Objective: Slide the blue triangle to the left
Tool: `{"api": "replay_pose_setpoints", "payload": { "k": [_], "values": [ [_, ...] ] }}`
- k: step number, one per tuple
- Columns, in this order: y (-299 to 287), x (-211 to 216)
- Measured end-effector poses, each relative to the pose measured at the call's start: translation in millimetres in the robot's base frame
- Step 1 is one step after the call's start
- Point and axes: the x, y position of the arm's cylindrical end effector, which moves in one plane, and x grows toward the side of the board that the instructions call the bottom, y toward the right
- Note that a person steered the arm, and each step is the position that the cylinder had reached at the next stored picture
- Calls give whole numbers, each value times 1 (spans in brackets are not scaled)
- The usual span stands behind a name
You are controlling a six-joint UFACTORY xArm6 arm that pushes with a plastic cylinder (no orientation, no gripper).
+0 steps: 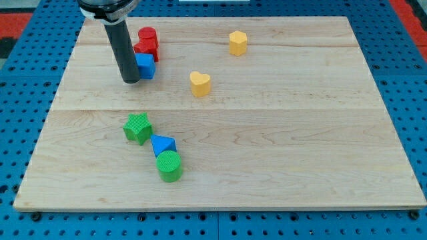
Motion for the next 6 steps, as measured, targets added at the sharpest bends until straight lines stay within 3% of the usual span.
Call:
{"api": "replay_pose_setpoints", "payload": {
  "k": [2, 3, 4, 5, 6],
  "values": [
    [74, 54],
    [129, 117],
    [106, 156],
    [33, 158],
    [5, 164]
  ]
}}
